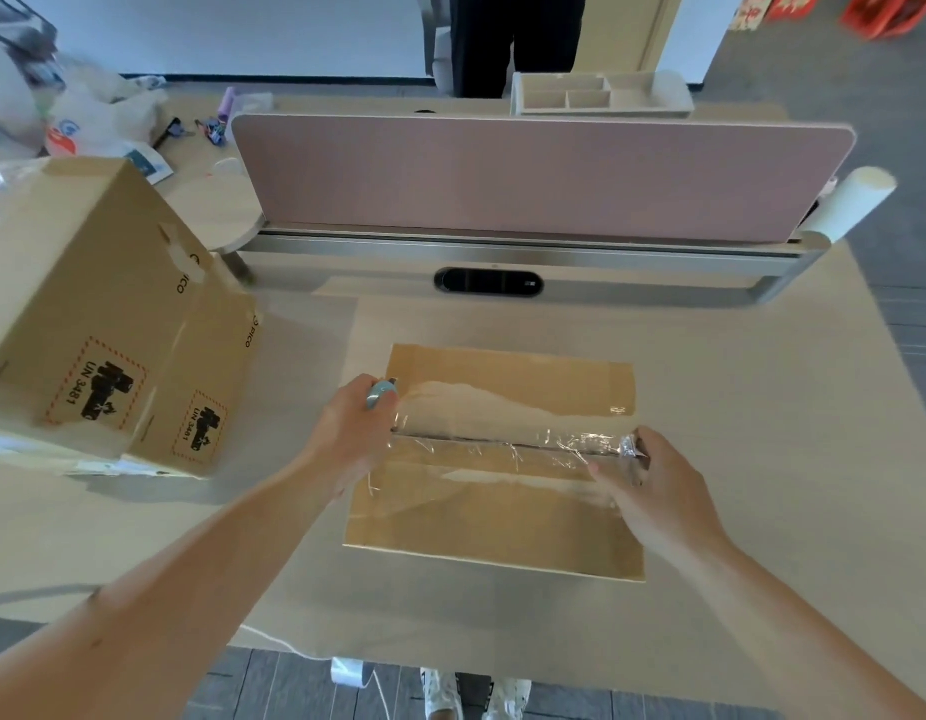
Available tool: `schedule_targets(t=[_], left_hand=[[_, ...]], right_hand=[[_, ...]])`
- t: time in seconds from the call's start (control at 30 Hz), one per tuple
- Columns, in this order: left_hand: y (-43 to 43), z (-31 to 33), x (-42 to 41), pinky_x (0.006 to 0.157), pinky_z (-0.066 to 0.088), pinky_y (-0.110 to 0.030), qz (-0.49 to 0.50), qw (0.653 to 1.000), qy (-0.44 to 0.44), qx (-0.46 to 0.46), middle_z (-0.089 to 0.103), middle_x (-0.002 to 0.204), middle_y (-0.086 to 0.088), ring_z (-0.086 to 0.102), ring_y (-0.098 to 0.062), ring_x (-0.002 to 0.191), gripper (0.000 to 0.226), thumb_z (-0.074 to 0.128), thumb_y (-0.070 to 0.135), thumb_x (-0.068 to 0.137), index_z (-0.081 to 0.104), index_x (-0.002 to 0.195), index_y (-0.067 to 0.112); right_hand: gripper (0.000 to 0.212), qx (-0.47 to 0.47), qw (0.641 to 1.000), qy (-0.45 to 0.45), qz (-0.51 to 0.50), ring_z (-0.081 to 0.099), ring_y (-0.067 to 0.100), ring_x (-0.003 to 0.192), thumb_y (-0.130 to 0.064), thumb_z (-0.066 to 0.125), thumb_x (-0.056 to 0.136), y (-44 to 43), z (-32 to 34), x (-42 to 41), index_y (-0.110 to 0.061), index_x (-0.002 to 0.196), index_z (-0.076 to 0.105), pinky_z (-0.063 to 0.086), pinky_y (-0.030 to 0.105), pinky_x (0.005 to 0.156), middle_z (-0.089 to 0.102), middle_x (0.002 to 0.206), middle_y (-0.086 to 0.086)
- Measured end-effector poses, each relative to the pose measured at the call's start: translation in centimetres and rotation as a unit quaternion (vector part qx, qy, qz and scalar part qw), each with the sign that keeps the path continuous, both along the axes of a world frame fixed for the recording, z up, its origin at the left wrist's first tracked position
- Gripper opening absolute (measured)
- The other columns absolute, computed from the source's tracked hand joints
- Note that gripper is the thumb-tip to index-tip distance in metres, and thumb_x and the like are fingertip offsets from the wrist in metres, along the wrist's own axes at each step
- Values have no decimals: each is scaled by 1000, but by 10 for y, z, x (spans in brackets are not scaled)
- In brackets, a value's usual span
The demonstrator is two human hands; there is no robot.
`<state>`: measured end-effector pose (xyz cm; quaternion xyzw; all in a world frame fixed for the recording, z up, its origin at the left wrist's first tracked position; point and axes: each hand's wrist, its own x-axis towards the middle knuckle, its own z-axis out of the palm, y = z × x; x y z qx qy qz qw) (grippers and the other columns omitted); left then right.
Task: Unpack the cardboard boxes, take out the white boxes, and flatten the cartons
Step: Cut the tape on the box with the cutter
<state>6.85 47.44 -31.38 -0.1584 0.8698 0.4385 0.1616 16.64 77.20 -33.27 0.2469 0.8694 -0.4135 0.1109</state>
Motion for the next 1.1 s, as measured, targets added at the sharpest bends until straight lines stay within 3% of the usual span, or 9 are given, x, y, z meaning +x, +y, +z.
schedule_targets(t=[0.17,0.3,0.4,0.47,0.57,0.67,0.83,0.97,1.1], left_hand=[[-4,-2,-1,52,38,-27,22,1000,-9,-19,59,82,0,52,-17,64,22,44,29,106,62,96,21],[-33,-18,13,69,41,-38,104,993,11,-57,58,89,-7,52,-26,79,28,41,24,104,61,85,19],[-55,-38,37,86,55,-54,129,990,-30,-38,63,102,-15,61,-32,88,25,41,20,106,63,99,11],[-57,-44,45,85,56,-57,120,992,15,-43,64,96,-15,64,-36,87,25,44,25,105,64,95,12],[-33,-25,37,67,58,-42,91,990,103,8,71,83,2,68,-21,79,14,59,34,100,69,91,32],[16,0,28,57,54,-18,24,986,129,107,76,81,12,70,-2,70,8,75,33,87,72,93,39],[102,23,32,63,64,-33,-28,969,71,236,78,79,-2,78,-20,73,16,82,23,89,69,97,17],[142,19,40,73,66,-39,-74,968,18,240,76,91,-1,78,-21,80,13,78,29,92,74,97,17],[132,6,37,73,57,-16,-168,977,60,112,73,94,18,70,4,86,8,65,42,97,71,92,40]], right_hand=[[39,-26,999,7,-23,62,27,108,-42,74,91,1,0,7,-14,113,58,50,42,85,67,108,1],[29,-55,998,0,-20,58,14,114,-43,74,91,10,-7,15,-28,105,55,47,36,92,62,109,-14],[50,-45,999,11,-27,54,17,127,-38,75,92,10,-10,17,-20,135,56,45,38,104,58,128,-6],[61,3,998,64,-26,49,19,134,-31,73,94,7,-7,17,-16,148,49,39,32,107,53,139,-1],[47,26,985,169,5,55,8,122,-26,72,95,-7,4,11,-20,139,58,40,21,100,57,130,-7],[31,-98,981,164,31,66,-3,97,-27,77,91,-36,21,-3,-25,121,69,48,7,80,70,109,-14],[28,-287,953,95,-9,76,9,96,-32,79,91,-53,33,-18,-19,116,73,59,26,89,79,106,-4],[15,-350,928,83,-100,80,21,86,-19,76,94,-16,22,-6,-9,106,76,63,24,77,81,94,7],[7,-275,934,74,-216,80,21,79,-14,76,93,59,-11,25,-13,100,77,63,28,79,81,87,4]])
